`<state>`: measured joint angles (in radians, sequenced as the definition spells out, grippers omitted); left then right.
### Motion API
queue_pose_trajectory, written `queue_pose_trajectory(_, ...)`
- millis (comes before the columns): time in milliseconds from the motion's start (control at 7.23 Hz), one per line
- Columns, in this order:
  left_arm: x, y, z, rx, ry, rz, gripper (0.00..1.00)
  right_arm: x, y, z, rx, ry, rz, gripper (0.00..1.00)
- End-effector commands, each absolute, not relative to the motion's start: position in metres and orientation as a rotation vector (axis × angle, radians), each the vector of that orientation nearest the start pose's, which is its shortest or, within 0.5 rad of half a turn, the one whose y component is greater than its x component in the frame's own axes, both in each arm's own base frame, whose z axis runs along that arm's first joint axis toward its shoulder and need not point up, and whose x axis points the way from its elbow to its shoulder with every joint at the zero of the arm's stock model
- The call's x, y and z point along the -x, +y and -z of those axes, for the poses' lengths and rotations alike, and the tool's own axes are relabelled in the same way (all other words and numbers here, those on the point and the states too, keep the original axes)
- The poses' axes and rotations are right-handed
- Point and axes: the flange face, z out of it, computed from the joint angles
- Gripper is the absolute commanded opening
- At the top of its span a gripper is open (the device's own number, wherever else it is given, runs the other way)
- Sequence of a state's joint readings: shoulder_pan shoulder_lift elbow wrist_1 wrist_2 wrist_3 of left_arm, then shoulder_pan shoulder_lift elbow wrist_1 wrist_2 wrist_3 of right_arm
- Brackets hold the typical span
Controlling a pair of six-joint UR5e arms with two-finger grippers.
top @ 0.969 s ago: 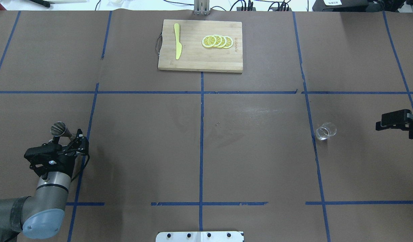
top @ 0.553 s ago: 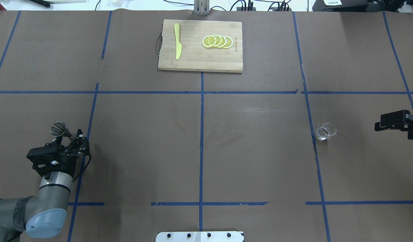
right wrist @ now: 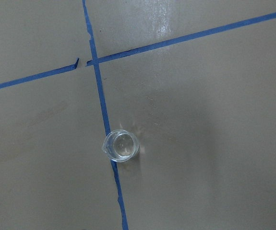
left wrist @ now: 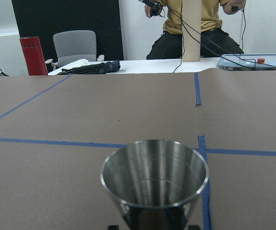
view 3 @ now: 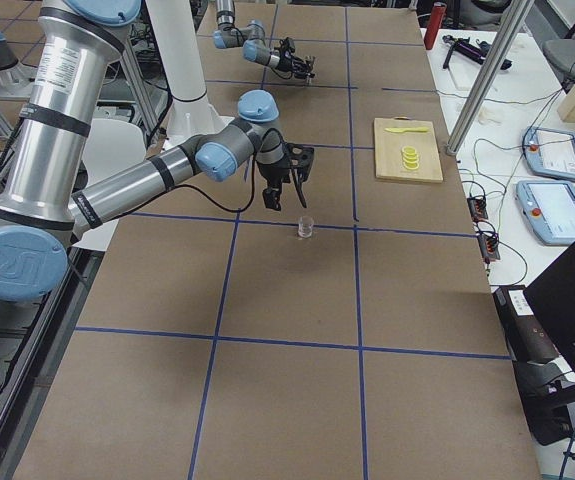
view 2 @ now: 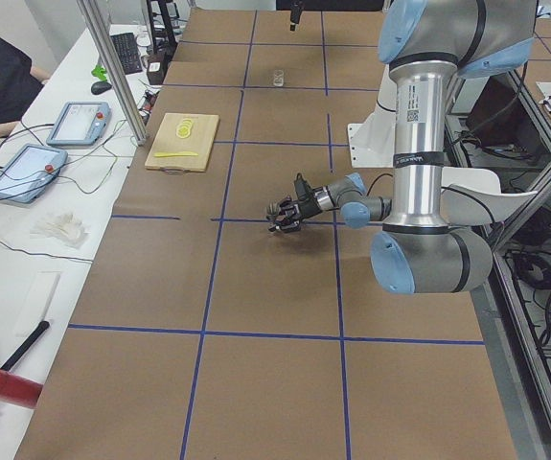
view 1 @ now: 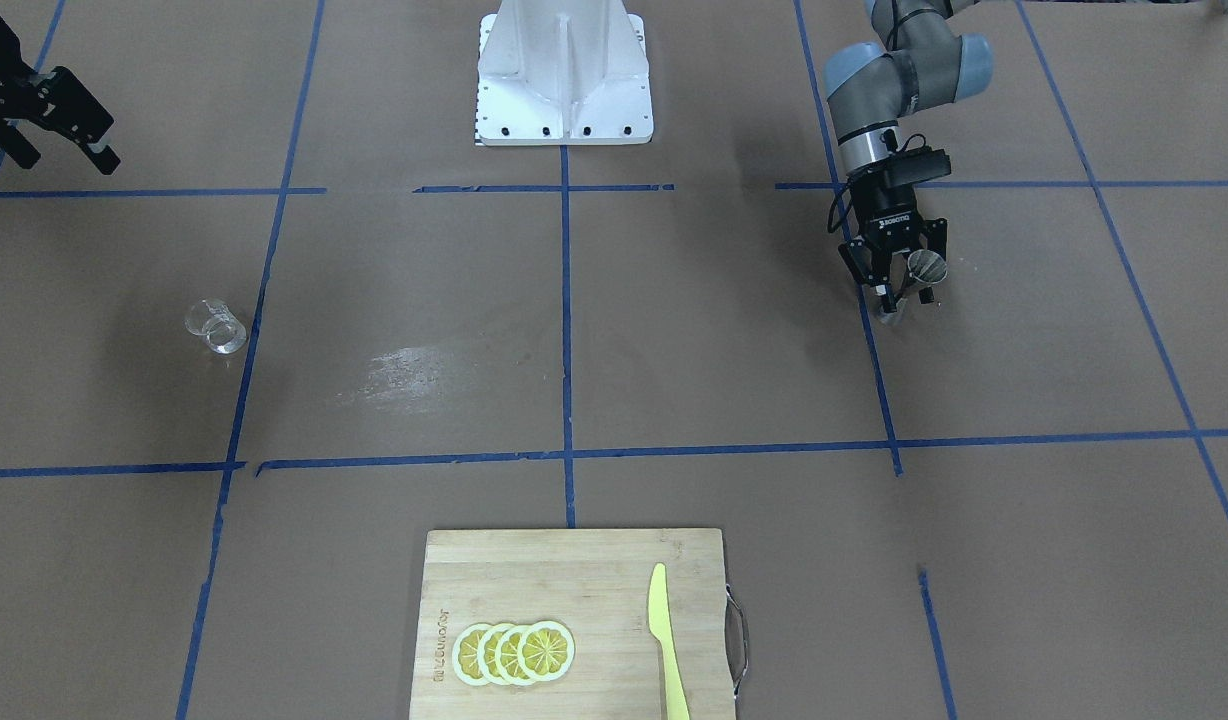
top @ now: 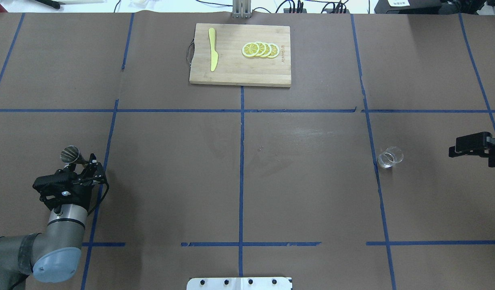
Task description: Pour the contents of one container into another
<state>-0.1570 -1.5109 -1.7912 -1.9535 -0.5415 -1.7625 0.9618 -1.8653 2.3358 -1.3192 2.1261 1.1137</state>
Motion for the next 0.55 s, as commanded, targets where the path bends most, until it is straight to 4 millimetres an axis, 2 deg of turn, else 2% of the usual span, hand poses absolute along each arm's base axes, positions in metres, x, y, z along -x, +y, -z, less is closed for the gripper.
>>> queue_pose_trajectory(0,-0.435,-0.291,-0.519,-1.007,0.518,0.597,0.28,0.138,-0.339,-0.388,-0.056,-0.883,-0.270,1.00)
queue_pose_trajectory(138,-0.435,-0.291,-0.520,-1.002,0.529,0.617,0.00,0.139,-0.338,-0.388,-0.054,-0.883,-0.267,1.00)
queue_pose_trajectory(277,-0.433,-0.293,-0.510,-0.999,0.548,0.630,0.00,0.142,-0.337,-0.388,-0.044,-0.884,-0.282,1.00)
queue_pose_trajectory(415,-0.429,-0.292,-0.491,-0.996,0.581,0.646,0.00,0.145,-0.337,-0.385,-0.073,-0.895,-0.289,1.00)
